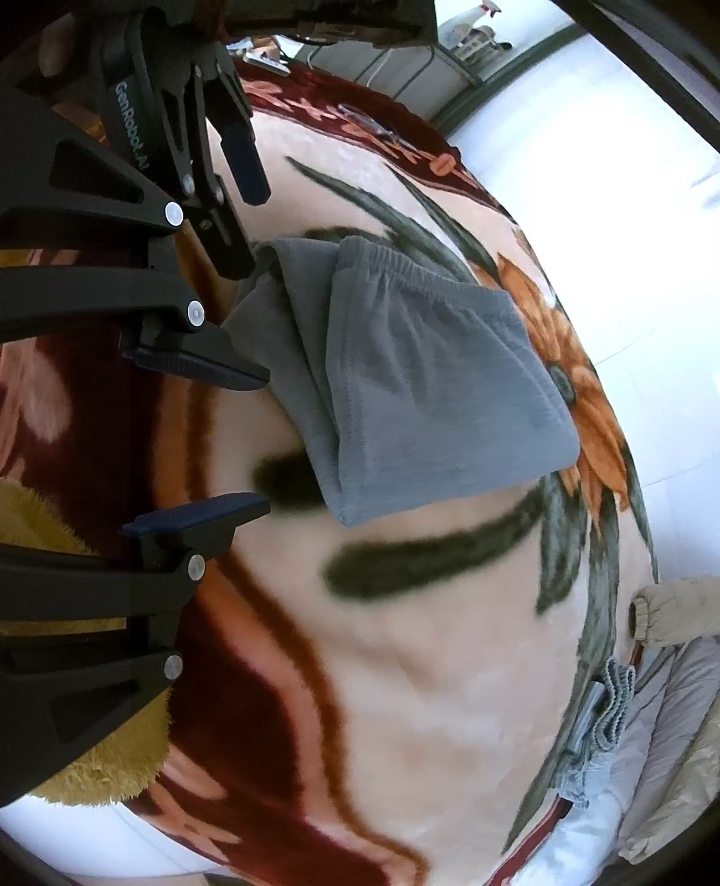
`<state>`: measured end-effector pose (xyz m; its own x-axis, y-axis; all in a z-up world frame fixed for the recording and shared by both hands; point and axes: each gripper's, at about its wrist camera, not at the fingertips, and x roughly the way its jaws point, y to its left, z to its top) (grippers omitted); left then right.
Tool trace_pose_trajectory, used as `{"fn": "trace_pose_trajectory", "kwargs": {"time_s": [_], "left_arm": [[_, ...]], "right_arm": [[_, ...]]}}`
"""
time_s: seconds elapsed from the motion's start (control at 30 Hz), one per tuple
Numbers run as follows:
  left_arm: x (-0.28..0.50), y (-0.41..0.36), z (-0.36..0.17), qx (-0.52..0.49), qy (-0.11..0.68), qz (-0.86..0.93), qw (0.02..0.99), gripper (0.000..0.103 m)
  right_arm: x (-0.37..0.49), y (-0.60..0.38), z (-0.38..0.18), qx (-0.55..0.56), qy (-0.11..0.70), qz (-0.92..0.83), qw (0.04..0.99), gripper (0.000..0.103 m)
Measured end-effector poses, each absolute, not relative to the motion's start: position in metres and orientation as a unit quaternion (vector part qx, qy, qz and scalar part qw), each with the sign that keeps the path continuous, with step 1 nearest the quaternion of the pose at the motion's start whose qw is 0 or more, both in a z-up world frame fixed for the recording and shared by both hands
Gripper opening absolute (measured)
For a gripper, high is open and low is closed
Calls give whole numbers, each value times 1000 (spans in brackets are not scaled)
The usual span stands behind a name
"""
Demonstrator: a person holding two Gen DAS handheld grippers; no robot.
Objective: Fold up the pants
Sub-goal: 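Withdraw both grippers from the folded sweatpants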
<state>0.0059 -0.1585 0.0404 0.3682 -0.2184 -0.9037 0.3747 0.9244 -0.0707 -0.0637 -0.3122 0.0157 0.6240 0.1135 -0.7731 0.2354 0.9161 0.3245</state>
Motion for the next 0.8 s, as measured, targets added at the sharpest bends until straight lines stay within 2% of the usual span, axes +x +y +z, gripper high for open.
{"fn": "trace_pose_trajectory", "kwargs": {"time_s": [0.8], "left_arm": [[0, -162, 49, 86, 522, -169, 831, 82]], "right_arm": [[-70, -309, 25, 201, 412, -29, 888, 39]]}}
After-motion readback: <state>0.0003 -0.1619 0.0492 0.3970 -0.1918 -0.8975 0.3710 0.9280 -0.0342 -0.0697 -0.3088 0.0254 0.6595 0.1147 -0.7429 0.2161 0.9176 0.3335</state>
